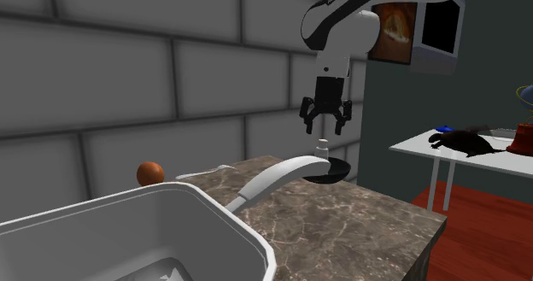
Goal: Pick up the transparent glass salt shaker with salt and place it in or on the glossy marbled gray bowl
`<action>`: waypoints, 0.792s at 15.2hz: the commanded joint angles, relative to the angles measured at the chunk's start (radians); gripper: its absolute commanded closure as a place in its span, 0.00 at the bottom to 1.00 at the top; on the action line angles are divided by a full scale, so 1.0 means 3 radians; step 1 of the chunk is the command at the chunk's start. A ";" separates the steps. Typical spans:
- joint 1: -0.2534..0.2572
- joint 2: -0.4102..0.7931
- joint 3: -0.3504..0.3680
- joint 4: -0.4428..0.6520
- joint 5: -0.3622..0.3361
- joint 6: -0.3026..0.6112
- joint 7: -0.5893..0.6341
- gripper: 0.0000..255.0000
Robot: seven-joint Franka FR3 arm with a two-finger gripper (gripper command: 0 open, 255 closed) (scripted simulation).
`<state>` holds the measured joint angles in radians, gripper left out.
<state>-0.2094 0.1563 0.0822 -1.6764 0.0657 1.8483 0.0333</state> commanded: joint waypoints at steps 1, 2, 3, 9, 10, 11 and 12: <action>-0.0004 -0.0007 -0.0002 0.0102 -0.0001 -0.0110 0.0001 0.00; -0.0007 -0.0010 -0.0005 0.0211 -0.0002 -0.0221 0.0003 0.00; -0.0011 -0.0007 -0.0007 0.0326 -0.0003 -0.0334 0.0004 0.00; -0.0013 -0.0001 -0.0009 0.0422 -0.0004 -0.0424 0.0006 0.00; -0.0013 -0.0001 -0.0009 0.0422 -0.0004 -0.0424 0.0006 0.00; -0.0013 -0.0001 -0.0009 0.0422 -0.0004 -0.0424 0.0006 0.00; -0.0013 -0.0001 -0.0009 0.0422 -0.0004 -0.0424 0.0006 0.00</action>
